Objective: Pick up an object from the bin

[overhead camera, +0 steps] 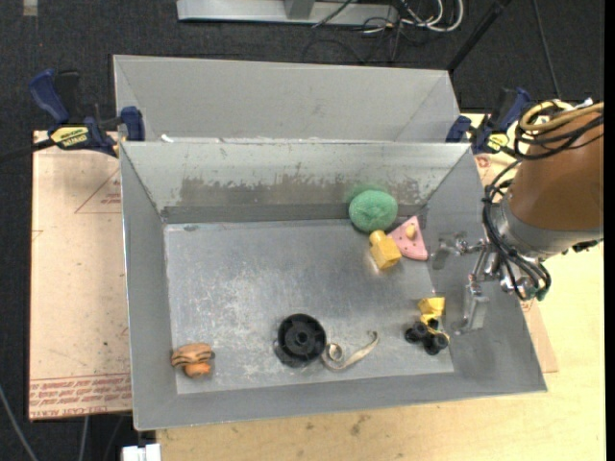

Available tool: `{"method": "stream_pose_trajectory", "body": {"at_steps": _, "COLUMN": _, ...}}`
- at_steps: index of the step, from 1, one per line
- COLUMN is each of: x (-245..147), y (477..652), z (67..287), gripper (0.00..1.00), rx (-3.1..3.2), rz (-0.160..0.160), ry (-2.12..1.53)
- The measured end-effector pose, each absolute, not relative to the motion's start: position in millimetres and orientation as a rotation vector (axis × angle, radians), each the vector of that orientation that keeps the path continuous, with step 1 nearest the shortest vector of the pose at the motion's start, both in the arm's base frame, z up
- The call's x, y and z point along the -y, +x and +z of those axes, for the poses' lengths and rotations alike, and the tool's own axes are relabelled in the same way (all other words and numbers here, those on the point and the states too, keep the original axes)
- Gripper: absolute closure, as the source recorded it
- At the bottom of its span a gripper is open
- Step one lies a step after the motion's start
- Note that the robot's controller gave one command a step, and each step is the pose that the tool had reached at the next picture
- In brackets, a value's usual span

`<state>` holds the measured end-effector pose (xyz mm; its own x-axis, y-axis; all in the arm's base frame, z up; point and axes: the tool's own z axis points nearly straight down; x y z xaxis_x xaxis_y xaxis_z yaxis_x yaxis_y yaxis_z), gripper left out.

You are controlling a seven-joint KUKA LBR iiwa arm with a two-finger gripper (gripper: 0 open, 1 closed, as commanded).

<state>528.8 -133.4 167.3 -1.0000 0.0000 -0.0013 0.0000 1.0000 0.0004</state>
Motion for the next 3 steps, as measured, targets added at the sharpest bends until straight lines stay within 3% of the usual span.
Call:
{"method": "stream_pose_trajectory", "body": {"at_steps": 1, "x": 141, "y": 503.8, "z": 107, "gripper": 0.0, "rx": -3.133, "rz": 0.0, "ry": 0.088}}
{"method": "stream_pose_trajectory", "body": {"at_steps": 2, "x": 145, "y": 506.6, "z": 82, "gripper": 0.0, "rx": -3.14, "rz": 0.001, "ry": 0.041}}
{"method": "stream_pose_trajectory", "body": {"at_steps": 3, "x": 144, "y": 500.6, "z": 78, "gripper": 1.0, "rx": -3.112, "rz": -0.005, "ry": -0.023}}
